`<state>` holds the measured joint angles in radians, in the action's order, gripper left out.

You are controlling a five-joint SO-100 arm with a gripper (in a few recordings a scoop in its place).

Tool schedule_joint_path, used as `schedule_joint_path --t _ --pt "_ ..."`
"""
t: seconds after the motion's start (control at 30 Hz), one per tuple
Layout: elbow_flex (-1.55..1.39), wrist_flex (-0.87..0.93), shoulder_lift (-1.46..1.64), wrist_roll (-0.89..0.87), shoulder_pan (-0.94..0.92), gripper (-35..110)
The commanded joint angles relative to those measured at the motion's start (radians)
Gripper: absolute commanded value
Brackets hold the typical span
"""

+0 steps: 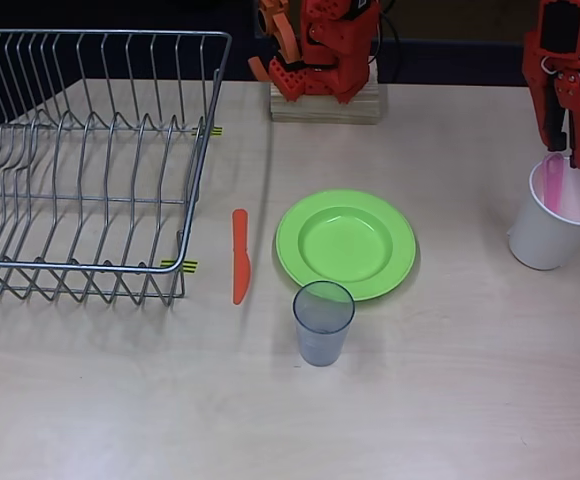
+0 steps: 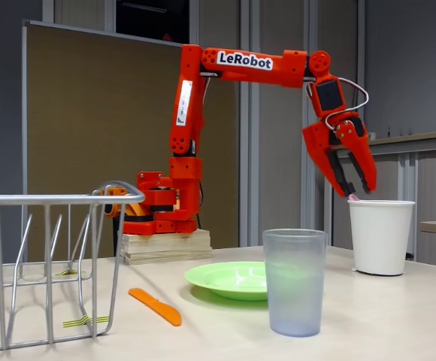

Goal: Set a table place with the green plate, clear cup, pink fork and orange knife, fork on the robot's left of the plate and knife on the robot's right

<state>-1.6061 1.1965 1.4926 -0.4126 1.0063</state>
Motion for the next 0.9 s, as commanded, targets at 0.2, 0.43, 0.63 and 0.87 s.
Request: schedule_joint_path --t 0.2,0.43,0.63,0.87 --pt "-0.049 -0.048 0.021 0.012 -0.009 12" --pt "-0.081 -0.055 0.038 0.008 -0.012 12" --pt "-0.092 -0.063 0.038 -0.009 -0.009 10" --pt "-0.089 -0.058 0.038 -0.015 -0.003 9"
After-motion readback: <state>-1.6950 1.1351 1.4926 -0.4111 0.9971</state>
